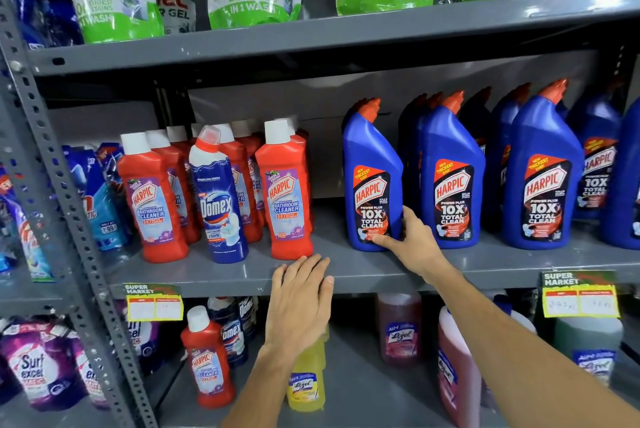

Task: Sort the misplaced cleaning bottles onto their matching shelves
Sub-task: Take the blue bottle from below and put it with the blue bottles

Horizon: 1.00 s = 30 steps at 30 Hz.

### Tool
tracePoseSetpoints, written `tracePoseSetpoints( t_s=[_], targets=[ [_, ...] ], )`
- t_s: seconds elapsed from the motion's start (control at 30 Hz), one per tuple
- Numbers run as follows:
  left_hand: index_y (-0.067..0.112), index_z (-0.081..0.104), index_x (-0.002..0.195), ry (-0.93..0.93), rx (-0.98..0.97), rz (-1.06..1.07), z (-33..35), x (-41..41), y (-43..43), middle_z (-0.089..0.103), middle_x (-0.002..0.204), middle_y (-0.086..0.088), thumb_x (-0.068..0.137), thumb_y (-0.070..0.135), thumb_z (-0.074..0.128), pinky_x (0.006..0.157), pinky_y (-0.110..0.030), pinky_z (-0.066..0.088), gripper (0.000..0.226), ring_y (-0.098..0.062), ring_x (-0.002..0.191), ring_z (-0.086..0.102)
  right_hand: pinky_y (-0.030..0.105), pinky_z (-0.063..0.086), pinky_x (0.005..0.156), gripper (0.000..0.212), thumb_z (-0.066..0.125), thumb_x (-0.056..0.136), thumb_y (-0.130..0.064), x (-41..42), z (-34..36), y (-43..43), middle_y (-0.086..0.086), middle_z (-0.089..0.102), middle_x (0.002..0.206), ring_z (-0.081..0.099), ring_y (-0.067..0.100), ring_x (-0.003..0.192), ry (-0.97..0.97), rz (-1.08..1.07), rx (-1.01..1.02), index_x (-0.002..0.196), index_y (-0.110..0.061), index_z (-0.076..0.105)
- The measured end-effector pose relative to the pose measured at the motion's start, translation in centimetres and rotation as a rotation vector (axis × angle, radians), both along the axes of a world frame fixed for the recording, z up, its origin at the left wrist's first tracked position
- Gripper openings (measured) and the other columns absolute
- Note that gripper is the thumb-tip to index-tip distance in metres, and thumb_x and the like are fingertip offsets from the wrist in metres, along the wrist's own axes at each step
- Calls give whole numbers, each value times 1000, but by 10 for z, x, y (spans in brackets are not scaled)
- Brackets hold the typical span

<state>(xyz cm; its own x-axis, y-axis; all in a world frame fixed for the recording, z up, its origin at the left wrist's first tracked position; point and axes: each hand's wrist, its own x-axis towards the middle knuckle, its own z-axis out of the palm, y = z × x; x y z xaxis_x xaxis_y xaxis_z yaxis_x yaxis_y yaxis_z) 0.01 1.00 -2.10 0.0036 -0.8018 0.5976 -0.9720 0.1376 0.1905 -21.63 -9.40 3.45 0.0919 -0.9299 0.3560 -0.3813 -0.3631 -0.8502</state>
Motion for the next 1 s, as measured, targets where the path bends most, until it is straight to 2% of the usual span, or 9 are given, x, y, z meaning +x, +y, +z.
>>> tracePoseSetpoints(
  t_s=[0.27, 0.4, 0.5, 0.57, 0.63, 0.77, 0.93, 1.0],
  targets=[
    [31, 47, 141, -11, 22, 35, 0, -1, -2, 47, 147, 12, 98, 49, 20, 116, -40, 22, 54, -8, 138, 34, 39, 55, 100, 71, 88, 76, -26, -2, -3, 1, 2, 70, 127, 66, 18, 112, -10, -13, -48, 137, -13, 53],
    [31, 47, 141, -9, 32, 50, 0, -3, -2, 46, 148, 12, 96, 51, 15, 116, -40, 19, 58, -8, 139, 32, 28, 56, 94, 67, 90, 73, -27, 0, -6, 6, -5, 70, 119, 66, 10, 109, -79, -50, -178, 130, -18, 56],
    [31, 44, 143, 4, 71, 39, 3, -4, 0, 42, 151, 12, 94, 53, 11, 118, -39, 14, 63, -9, 141, 29, 37, 53, 104, 69, 82, 80, -37, 4, -10, 15, -6, 62, 133, 59, 9, 124, -105, -100, -245, 139, -24, 49],
    [29, 42, 144, 0, 88, 39, 6, -4, 2, 40, 153, 9, 93, 54, 10, 118, -39, 12, 65, -11, 143, 28, 32, 49, 105, 70, 77, 85, -39, 5, -12, 27, -6, 55, 140, 53, 8, 128, -93, -140, -287, 144, -22, 44],
    [25, 42, 145, -29, 33, 73, 4, -9, 7, 38, 155, 3, 97, 49, 16, 118, -42, 17, 60, -16, 144, 27, 25, 45, 103, 63, 75, 89, -35, 2, -13, 40, -5, 52, 139, 49, 4, 123, -98, -176, -341, 142, -19, 46],
    [18, 31, 150, -50, -101, 51, -21, -35, 28, 22, 162, -2, 103, 35, 31, 118, -45, 22, 51, -19, 150, 11, 26, 46, 98, 49, 72, 90, -27, -16, -29, 65, -2, 54, 131, 52, 14, 121, -85, -256, -467, 133, -15, 53],
    [18, 20, 154, -77, 4, -67, -78, -74, 46, 12, 164, -3, 102, 36, 34, 119, -44, 14, 57, -21, 151, 6, 33, 33, 101, 44, 71, 81, -31, -44, -73, 90, 10, 56, 124, 51, 27, 118, 8, -480, -555, 120, -16, 57],
    [18, 18, 154, -89, 85, -68, -103, -84, 49, 10, 164, -2, 101, 39, 32, 118, -44, 16, 59, -20, 151, 4, 40, 38, 99, 44, 68, 80, -34, -54, -94, 97, 12, 55, 123, 52, 30, 117, -1, -501, -513, 118, -18, 54]
  ],
)
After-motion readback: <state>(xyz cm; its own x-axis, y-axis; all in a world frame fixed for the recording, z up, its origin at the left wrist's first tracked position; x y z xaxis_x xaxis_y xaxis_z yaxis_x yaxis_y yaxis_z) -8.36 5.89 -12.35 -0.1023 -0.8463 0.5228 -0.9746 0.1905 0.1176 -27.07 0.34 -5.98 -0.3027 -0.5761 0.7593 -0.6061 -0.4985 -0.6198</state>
